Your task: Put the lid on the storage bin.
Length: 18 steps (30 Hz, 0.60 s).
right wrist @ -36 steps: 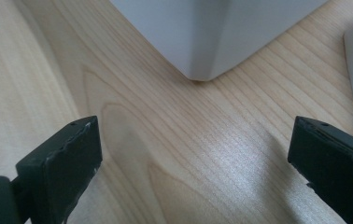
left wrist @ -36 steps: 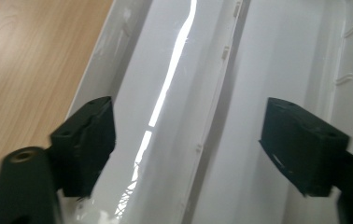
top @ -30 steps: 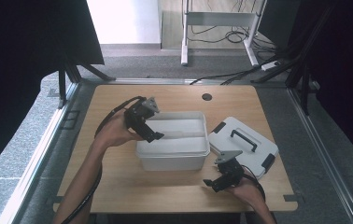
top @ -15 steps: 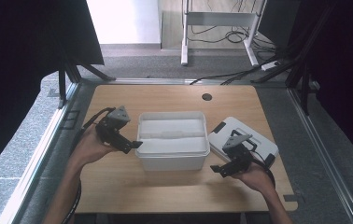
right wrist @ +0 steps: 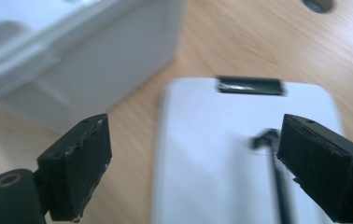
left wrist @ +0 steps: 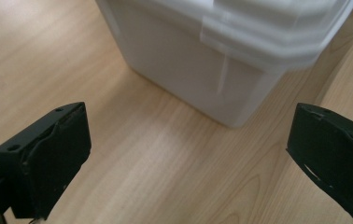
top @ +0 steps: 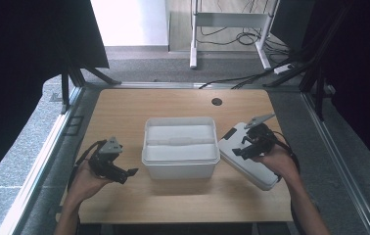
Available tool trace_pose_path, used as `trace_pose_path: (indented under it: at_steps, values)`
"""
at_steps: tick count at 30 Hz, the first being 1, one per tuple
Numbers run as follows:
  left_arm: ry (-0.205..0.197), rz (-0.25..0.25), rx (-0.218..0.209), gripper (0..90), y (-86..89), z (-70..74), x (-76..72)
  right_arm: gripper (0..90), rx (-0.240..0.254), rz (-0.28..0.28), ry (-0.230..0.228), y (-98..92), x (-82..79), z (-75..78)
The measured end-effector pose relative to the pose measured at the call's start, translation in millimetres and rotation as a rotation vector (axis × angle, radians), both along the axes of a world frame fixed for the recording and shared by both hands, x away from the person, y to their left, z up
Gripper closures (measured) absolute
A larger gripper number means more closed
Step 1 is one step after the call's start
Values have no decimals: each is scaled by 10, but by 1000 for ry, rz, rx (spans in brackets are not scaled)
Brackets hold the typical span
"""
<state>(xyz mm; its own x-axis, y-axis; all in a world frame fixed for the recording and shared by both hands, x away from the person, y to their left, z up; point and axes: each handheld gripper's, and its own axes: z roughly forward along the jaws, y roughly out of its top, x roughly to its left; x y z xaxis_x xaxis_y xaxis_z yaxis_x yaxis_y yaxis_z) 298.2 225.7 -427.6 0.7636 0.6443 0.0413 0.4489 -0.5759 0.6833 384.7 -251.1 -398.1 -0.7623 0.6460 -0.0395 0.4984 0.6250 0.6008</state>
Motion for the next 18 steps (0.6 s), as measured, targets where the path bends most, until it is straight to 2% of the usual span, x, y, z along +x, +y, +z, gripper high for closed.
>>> trace_pose_path:
  at_steps: [3, 5, 8, 13, 18]
  values:
    - [8, 13, 4, 0, -22, -200, -65, 133, -41, -31, -1, -72, 138, -4]
    - [4, 15, 12, 0, -49, -293, -97, 173, -81, -62, 15, -116, 235, -48]
    - [8, 4, 16, 0, -116, -455, -151, 254, -141, -77, 43, -157, 335, -137]
    - [31, 0, 10, 0, -181, -680, -191, 439, -240, -95, 126, -235, 458, -308]
    - [47, 0, 9, 0, -225, -843, -218, 698, -290, -67, 187, -305, 540, -394]
